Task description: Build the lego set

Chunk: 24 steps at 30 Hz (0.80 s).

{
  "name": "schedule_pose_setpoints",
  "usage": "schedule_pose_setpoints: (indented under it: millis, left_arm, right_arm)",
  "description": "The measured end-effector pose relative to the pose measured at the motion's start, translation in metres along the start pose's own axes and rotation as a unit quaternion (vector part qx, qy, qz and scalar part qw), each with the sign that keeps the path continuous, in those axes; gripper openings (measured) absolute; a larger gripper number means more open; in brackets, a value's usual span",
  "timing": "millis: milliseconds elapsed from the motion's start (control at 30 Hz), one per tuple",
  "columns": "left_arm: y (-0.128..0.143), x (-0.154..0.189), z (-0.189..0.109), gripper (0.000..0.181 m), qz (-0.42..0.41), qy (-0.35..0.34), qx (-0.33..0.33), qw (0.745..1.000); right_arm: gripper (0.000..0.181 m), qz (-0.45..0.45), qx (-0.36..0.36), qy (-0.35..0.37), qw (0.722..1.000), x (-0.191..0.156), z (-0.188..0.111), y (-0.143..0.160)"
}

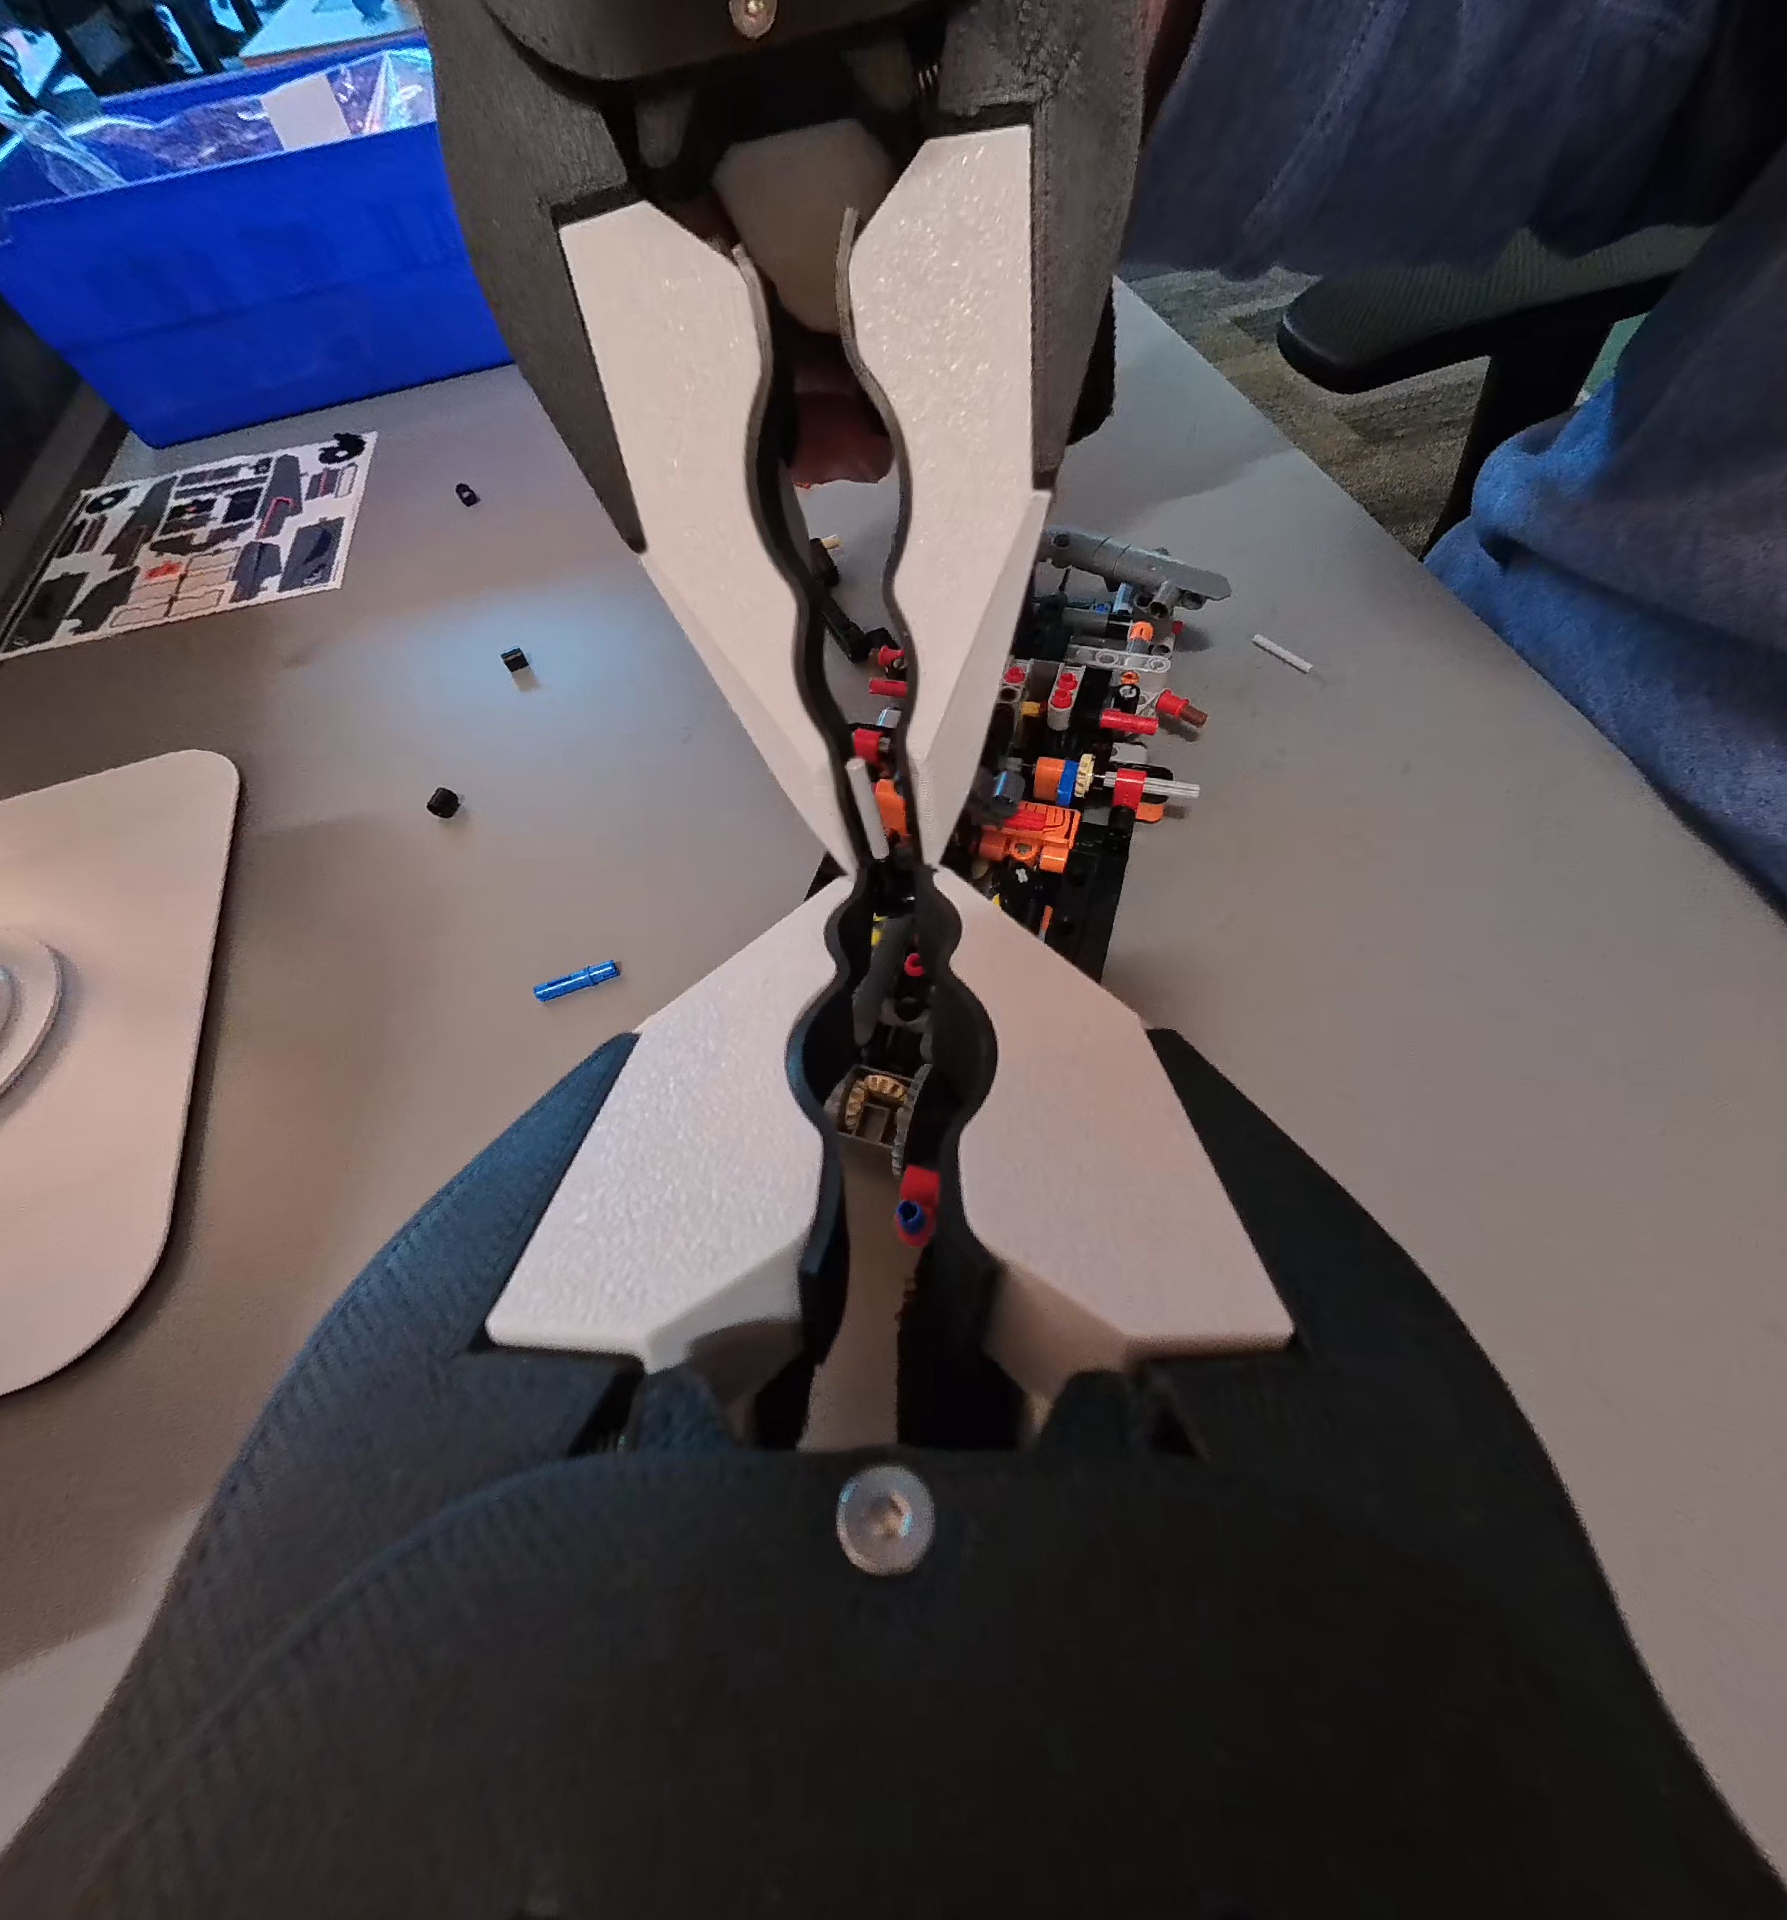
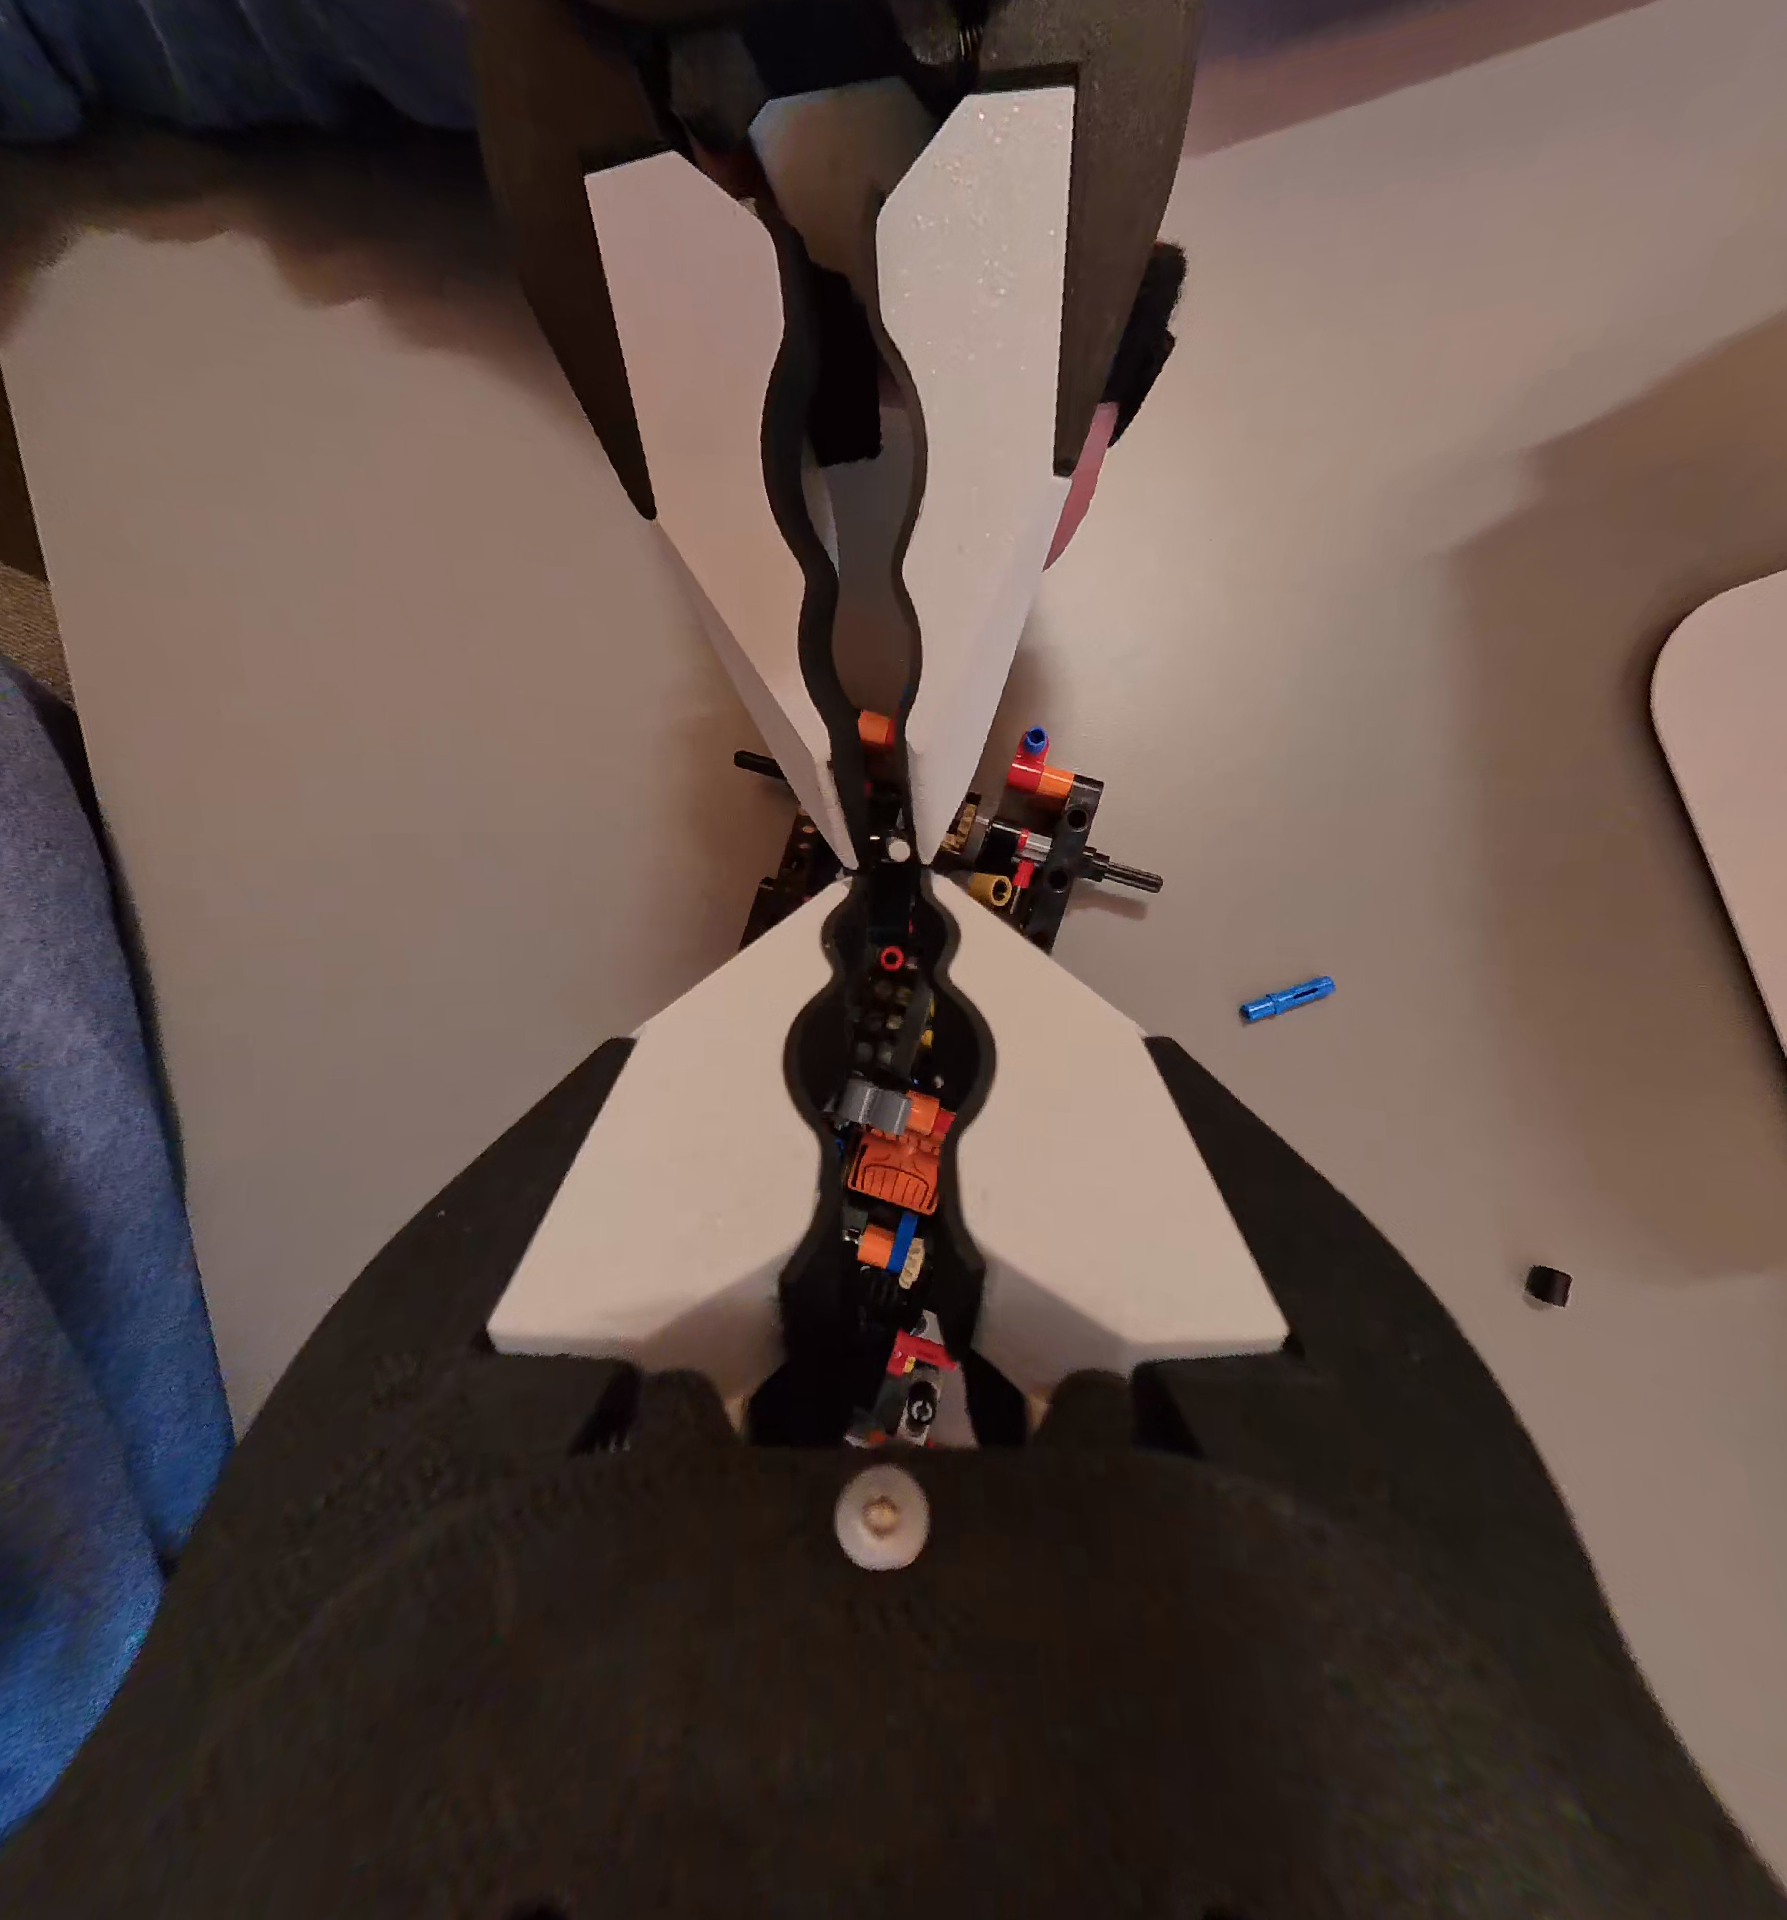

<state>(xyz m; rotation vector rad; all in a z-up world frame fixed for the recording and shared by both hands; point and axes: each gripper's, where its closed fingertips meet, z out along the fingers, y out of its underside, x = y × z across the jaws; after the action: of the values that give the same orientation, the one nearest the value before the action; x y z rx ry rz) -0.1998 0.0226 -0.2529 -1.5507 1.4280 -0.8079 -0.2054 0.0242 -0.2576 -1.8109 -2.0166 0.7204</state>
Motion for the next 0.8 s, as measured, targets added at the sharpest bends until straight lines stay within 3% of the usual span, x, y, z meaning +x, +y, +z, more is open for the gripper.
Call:
schedule_pose_setpoints:
  millis: [333, 467, 600, 700, 800]
  left_arm:
    - [-0.001, -0.003, -0.002, 0.006, 0.0, -0.01, -0.002, 1.0]
    - [0.024, -0.014, -0.007, 0.028, -0.005, -0.048, -0.101, 0.994]
    - [0.045, 0.005, 0.0, 0.028, 0.011, -0.038, -0.172, 0.984]
    - [0.049, 0.008, 0.007, 0.018, 0.023, -0.049, -0.184, 0.981]
    - [0.05, 0.009, 0.01, 0.025, 0.009, -0.051, -0.18, 0.982]
  right_arm:
    - [0.004, 0.018, 0.009, -0.004, 1.0, 0.001, 0.0, -0.001]
    - [0.004, 0.045, -0.006, 0.001, 0.999, 0.004, 0.004, 0.008]
    - [0.005, 0.074, -0.034, 0.003, 0.997, 0.001, 0.013, 0.02]
    - [0.004, 0.095, -0.052, 0.009, 0.994, 0.003, 0.019, 0.027]
    - [0.004, 0.108, -0.062, 0.014, 0.992, 0.002, 0.023, 0.03]
